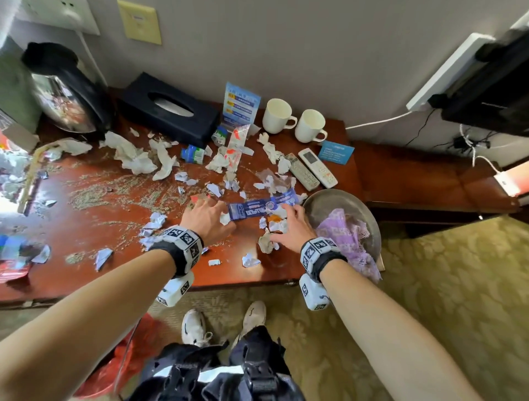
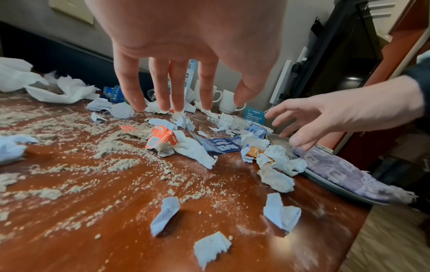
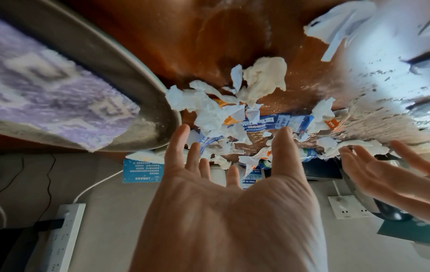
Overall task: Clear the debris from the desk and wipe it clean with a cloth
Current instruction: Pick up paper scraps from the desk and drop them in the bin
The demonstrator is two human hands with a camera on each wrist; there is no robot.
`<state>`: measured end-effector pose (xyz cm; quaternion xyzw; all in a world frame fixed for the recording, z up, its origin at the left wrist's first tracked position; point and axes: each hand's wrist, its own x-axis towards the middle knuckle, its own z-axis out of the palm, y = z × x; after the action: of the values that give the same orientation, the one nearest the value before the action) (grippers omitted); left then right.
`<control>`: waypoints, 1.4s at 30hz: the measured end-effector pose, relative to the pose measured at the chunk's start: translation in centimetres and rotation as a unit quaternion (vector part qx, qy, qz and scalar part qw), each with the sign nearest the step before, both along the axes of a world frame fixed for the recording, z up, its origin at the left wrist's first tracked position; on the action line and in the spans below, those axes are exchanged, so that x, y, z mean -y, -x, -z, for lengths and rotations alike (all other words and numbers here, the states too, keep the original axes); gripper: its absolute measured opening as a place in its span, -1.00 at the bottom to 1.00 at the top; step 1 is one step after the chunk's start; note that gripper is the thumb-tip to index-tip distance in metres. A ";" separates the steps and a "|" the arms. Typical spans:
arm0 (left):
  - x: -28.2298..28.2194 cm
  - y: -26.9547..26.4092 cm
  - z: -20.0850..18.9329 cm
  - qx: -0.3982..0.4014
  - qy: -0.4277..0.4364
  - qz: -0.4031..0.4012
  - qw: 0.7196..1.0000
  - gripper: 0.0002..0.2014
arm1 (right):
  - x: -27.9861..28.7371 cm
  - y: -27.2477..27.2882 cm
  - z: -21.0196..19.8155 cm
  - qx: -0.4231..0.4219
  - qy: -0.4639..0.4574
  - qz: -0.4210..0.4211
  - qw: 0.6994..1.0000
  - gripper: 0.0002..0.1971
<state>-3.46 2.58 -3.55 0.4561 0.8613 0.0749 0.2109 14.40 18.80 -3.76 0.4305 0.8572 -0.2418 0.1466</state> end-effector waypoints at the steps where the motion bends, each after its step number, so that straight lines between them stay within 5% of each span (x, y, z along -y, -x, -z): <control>1: -0.1 0.2 0.2 0.001 0.001 -0.001 1.000 -0.49 | -0.2 0.4 0.2 -0.003 0.009 0.002 1.000 0.00; 7: 0.0 1.0 1.4 0.006 0.006 -0.007 1.000 -0.51 | -0.3 1.0 2.2 0.014 0.060 -0.010 0.998 0.06; 13: -0.1 1.5 2.9 0.018 0.015 -0.014 1.000 -0.52 | 0.3 0.8 5.1 0.044 0.014 -0.058 0.997 0.06; 22: -1.9 1.2 3.0 -0.008 -0.010 -0.011 1.000 -0.51 | 0.9 0.5 8.0 0.020 -0.153 -0.129 0.980 -0.42; 27: -2.9 1.1 4.4 -0.001 0.065 0.041 0.997 -0.25 | 0.9 1.2 8.0 -0.023 -0.194 -0.160 0.968 -0.67; 36: -4.8 0.4 6.6 -0.009 0.129 0.037 0.991 -0.13 | 0.4 2.2 7.7 0.049 -0.141 -0.185 0.971 -0.61; 42: -5.2 0.2 7.0 -0.024 0.115 -0.042 0.992 -0.19 | -0.1 2.4 7.2 0.044 -0.143 -0.184 0.971 -0.49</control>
<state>-3.63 7.75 -10.52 0.3936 0.8876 -0.0270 0.2376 12.05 18.94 -10.97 0.2916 0.9403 -0.0662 0.1627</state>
